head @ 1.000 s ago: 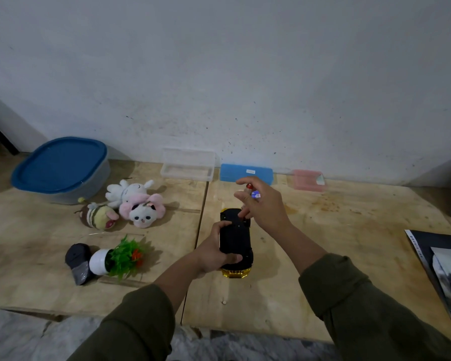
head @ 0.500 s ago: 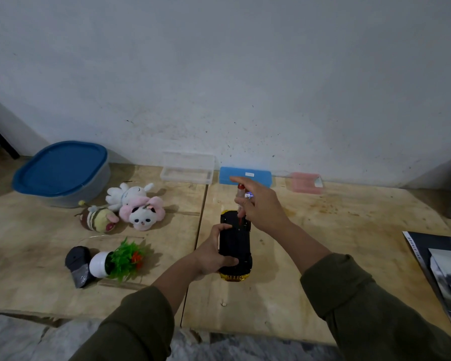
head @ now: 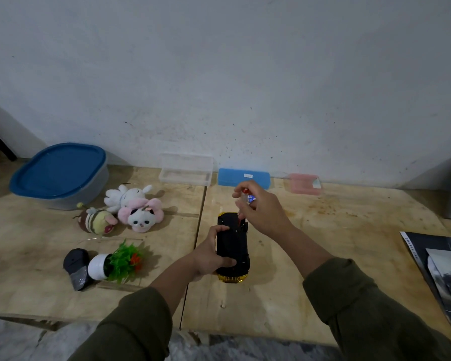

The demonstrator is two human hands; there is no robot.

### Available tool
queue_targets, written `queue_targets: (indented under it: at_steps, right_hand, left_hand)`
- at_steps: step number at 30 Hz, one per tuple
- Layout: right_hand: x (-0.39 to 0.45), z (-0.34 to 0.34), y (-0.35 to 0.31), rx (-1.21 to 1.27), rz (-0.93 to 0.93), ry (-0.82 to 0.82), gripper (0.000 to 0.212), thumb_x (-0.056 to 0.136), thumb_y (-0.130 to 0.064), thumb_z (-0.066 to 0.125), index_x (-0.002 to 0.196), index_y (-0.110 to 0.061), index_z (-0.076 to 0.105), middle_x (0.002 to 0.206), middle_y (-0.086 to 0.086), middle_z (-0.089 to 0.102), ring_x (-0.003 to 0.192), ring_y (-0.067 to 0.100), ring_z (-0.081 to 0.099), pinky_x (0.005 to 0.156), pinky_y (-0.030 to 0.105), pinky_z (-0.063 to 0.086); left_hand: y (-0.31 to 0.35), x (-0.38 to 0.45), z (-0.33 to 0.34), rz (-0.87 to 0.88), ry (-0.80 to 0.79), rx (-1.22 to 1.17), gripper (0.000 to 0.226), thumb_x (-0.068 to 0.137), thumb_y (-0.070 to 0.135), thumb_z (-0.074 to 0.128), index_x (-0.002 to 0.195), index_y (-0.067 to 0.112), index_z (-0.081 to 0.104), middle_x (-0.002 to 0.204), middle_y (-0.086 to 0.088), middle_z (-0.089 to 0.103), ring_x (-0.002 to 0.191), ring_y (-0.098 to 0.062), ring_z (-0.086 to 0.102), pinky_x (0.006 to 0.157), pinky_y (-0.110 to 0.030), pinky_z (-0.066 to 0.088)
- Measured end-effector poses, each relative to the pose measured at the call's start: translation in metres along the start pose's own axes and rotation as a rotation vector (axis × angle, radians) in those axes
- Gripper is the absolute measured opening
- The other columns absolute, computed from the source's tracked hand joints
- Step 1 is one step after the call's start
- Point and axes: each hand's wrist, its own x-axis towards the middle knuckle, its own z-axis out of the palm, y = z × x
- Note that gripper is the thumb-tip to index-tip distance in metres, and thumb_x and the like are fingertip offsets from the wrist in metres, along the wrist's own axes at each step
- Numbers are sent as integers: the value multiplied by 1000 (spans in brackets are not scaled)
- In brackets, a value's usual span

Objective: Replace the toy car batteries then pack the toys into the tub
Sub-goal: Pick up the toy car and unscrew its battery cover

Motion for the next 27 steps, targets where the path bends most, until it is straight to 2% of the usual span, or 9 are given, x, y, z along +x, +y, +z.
queue_targets:
  at_steps: [3,9,14,16,21,24,27]
  right_hand:
    - [0,-1,-1,22,10,14,21,83,-23,69,103,-25,62,98,0,55,61,19,68,74,38,56]
    - [3,1,5,-45,-37,64,27,88,-10,61,113,-20,63,95,-1,58,62,16,68,79,40,56]
    - [7,0,11,-80,1,133,34,88,-16,60,121,-20,58,113,0,61,87,25,68,87,44,52]
    - [8,-1,12,-74,15,141,35,88,-16,60,123,-20,58,112,2,62,87,25,68,88,44,51]
    - [8,-4,11,-69,13,164,36,90,-15,59,125,-16,56,106,2,62,69,17,68,85,39,53]
    - [9,-4,11,-96,-6,174,36,90,-16,58,126,-17,56,108,1,61,72,17,68,87,39,52]
    - [8,-4,11,-103,-13,178,36,90,-16,58,126,-16,56,109,1,61,80,21,68,88,42,52]
  left_hand:
    - [0,1,-1,-7,-11,12,76,80,-5,68,130,36,28,131,-10,50,113,-29,56,66,-27,56]
    - [0,2,-1,-17,-17,8,75,80,-5,68,129,36,28,131,-10,49,113,-29,56,63,-26,55]
    - [3,2,-1,-12,-20,-6,76,79,-5,68,127,38,29,131,-9,49,115,-29,56,72,-32,57]
    - [3,2,0,-10,-23,-10,76,79,-5,68,127,38,29,132,-10,49,115,-30,56,72,-31,57]
    - [4,2,-1,-1,-16,-3,76,79,-5,69,128,37,29,131,-11,49,115,-31,56,74,-33,57]
    - [5,3,-2,-1,-8,13,76,79,-4,69,127,38,30,129,-10,50,114,-31,57,79,-38,57]
    - [5,3,-2,-2,-12,20,75,79,-5,69,127,39,29,129,-10,51,113,-30,57,75,-35,58]
